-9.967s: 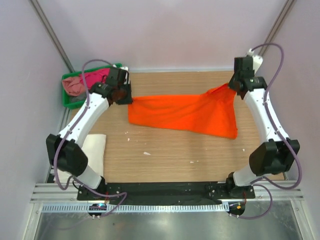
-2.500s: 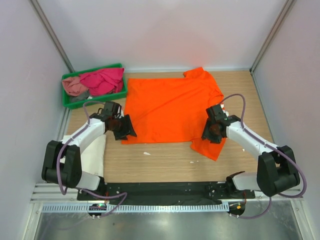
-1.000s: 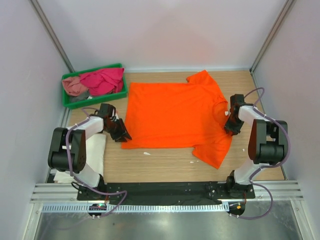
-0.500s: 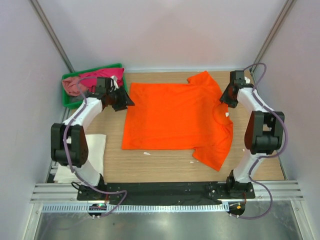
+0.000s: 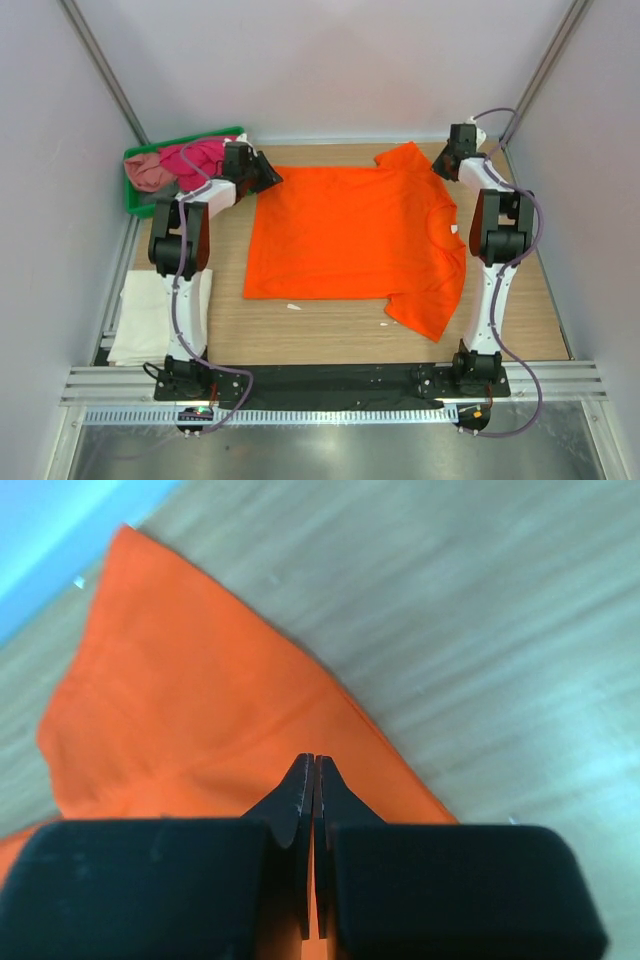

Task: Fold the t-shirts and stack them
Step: Flatten the tshirt out

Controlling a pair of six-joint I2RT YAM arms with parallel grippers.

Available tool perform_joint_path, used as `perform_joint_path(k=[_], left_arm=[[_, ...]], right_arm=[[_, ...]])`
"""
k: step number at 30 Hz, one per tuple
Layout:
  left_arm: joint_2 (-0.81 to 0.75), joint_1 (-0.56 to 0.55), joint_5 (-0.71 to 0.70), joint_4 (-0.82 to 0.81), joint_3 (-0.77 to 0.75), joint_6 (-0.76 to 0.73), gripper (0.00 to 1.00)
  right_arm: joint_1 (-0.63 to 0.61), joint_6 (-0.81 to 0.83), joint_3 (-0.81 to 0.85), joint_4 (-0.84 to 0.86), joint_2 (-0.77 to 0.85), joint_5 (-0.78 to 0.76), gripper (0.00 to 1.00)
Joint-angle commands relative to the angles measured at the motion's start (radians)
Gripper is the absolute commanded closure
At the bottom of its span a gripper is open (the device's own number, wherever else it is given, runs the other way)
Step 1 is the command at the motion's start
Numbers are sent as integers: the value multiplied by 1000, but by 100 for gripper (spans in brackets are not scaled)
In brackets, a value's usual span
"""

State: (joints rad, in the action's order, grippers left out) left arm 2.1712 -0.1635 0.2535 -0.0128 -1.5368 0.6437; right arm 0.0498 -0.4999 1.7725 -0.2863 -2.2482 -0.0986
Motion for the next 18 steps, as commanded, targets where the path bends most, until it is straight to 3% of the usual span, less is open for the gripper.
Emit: perform_joint_path(k=[1,6,13,18], left_arm=[[56,-13,-72,-136,-84,34,67],[128,-42,-170,-139,-146,25,71],[317,-53,-338,291,-465,13,84],[367,-22,-355,367,-557,83,92]], right_arm=[[-5,-19,116,99,-46,34,99],[-5,-52,191,105,-137,69,99],[4,-98,211,32,-214,37,99],[54,-140,263,-66,-278,-13,99]])
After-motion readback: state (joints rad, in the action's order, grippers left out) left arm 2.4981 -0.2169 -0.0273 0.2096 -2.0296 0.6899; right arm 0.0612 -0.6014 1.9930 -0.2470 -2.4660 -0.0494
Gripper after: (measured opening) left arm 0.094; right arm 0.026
